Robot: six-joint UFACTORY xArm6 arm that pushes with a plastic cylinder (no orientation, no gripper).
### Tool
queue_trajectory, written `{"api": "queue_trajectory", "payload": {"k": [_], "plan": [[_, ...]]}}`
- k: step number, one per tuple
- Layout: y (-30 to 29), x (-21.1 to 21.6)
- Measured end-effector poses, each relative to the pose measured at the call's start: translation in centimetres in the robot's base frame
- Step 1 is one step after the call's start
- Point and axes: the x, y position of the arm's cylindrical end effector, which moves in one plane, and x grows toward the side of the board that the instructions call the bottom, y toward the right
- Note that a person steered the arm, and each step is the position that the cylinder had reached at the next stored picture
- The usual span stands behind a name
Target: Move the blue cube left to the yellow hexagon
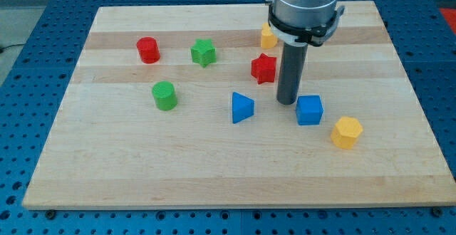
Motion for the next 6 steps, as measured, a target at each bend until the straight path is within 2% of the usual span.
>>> {"api": "queue_trajectory", "payload": {"k": [1,2,3,6], "plan": [[3.1,0.5],[3.2,2.4],[3.1,2.2],[2.6,-9.9]]}}
